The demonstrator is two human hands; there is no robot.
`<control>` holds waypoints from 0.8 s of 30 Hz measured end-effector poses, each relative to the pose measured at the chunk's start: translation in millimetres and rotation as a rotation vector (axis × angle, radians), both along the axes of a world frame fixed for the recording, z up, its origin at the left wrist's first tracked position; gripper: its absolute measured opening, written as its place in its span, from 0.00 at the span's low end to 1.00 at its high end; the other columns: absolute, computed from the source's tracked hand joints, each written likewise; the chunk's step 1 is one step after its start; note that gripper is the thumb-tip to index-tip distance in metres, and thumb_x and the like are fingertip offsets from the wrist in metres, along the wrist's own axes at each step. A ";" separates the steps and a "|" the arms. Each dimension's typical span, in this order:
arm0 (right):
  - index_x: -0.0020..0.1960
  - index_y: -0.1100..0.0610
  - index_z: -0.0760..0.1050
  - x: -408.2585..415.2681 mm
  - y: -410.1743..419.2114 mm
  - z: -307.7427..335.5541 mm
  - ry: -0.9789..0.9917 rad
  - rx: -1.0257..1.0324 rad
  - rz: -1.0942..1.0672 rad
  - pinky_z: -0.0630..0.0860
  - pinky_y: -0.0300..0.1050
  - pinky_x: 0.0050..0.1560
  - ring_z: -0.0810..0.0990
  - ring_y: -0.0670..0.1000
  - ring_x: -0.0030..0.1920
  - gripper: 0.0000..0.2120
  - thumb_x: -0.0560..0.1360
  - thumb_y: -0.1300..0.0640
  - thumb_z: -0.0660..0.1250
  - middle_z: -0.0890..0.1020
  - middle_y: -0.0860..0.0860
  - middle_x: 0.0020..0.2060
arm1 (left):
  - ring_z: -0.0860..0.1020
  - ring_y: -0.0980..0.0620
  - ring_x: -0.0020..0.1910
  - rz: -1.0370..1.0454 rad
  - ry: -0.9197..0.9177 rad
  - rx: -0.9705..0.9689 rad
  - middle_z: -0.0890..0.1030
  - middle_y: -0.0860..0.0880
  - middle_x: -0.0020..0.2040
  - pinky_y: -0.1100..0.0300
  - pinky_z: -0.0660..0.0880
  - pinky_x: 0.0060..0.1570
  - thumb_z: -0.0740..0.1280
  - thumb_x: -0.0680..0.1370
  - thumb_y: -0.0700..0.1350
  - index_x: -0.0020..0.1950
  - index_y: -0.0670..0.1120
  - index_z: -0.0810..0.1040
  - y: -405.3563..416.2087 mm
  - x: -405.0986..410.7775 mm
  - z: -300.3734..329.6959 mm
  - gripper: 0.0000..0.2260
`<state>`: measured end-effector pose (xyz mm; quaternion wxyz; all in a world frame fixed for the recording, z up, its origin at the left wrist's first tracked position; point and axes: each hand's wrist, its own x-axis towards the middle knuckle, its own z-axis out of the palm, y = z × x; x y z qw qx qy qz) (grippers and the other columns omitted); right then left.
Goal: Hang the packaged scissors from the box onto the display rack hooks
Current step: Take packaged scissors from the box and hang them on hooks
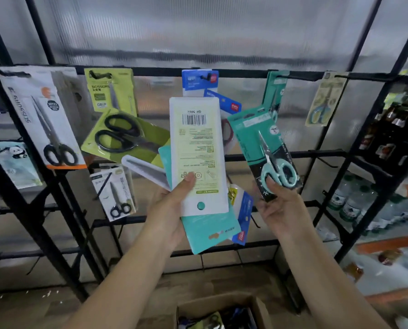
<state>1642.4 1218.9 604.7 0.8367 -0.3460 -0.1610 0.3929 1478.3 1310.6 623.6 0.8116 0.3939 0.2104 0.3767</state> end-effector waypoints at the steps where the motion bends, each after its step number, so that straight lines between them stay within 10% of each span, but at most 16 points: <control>1: 0.55 0.58 0.75 10.2 -0.6 4.2 0.006 -0.025 -0.014 0.72 0.34 0.23 0.81 0.45 0.32 0.20 0.62 0.63 0.68 0.83 0.49 0.36 | 0.84 0.46 0.45 0.018 0.001 0.002 0.85 0.46 0.49 0.49 0.82 0.41 0.67 0.73 0.41 0.58 0.45 0.77 -4.4 8.9 1.1 0.14; 7: 0.52 0.56 0.75 85.0 -6.9 26.9 -0.012 -0.061 -0.086 0.71 0.33 0.25 0.81 0.45 0.33 0.11 0.73 0.68 0.65 0.83 0.48 0.36 | 0.84 0.47 0.42 0.093 -0.006 0.049 0.85 0.47 0.48 0.54 0.81 0.35 0.66 0.73 0.42 0.58 0.47 0.77 -33.9 62.8 5.6 0.14; 16: 0.66 0.59 0.71 139.5 -15.7 39.6 -0.019 -0.033 -0.125 0.75 0.36 0.30 0.83 0.46 0.39 0.24 0.71 0.65 0.69 0.82 0.55 0.55 | 0.84 0.47 0.42 0.146 -0.026 0.050 0.85 0.47 0.49 0.50 0.81 0.42 0.67 0.70 0.44 0.60 0.47 0.76 -62.0 115.1 -2.3 0.18; 24: 0.65 0.60 0.73 143.2 -17.8 31.5 0.012 -0.080 -0.115 0.74 0.42 0.35 0.82 0.46 0.35 0.22 0.71 0.66 0.70 0.83 0.53 0.47 | 0.83 0.46 0.47 0.227 -0.039 0.069 0.83 0.45 0.54 0.47 0.80 0.46 0.67 0.71 0.43 0.65 0.45 0.75 -66.5 125.5 4.1 0.22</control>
